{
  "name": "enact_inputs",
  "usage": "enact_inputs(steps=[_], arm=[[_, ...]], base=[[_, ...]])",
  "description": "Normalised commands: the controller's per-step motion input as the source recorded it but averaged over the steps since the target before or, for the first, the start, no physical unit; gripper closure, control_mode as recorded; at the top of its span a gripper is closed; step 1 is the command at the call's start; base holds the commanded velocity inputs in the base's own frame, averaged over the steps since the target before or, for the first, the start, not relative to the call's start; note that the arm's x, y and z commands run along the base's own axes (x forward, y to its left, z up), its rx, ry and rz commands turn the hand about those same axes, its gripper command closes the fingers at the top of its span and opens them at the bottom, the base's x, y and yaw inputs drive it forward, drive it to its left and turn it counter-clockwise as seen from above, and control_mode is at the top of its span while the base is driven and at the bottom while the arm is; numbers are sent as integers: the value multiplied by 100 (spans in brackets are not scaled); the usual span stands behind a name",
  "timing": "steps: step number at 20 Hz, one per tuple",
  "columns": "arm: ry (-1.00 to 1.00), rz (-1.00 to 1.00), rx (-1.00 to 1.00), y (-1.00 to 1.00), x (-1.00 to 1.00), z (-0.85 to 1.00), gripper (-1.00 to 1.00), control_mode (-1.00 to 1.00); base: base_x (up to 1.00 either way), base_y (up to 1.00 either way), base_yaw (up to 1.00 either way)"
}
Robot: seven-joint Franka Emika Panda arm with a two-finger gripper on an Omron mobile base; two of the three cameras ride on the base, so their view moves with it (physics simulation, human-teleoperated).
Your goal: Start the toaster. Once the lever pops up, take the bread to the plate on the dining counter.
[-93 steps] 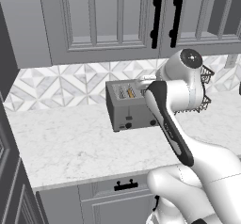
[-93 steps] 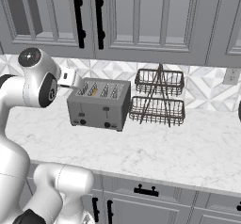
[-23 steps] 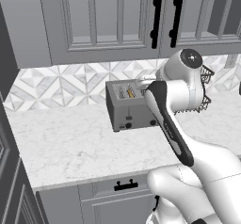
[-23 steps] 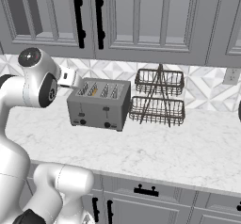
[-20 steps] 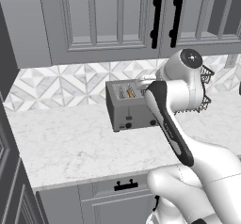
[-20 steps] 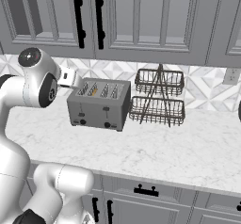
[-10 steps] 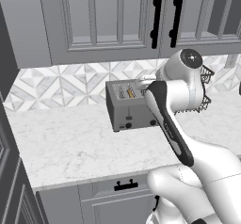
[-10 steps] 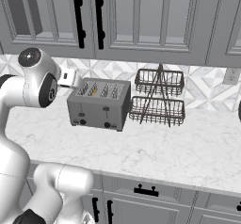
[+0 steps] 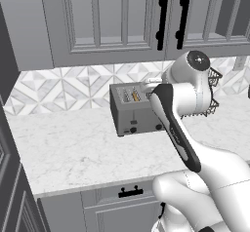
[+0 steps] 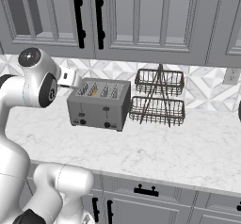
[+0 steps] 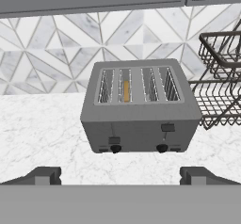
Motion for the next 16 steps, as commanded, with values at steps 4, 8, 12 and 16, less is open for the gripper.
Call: enact_inputs(steps=[4,8,12,16], arm=[[0,0,0,0,0,0,-100,-100],[0,0,0,0,0,0,-100,-100],[0,0,0,0,0,0,-100,-100],[0,0,0,0,0,0,-100,-100]], base=[[0,0,0],[0,0,0],[0,0,0],[0,0,0]])
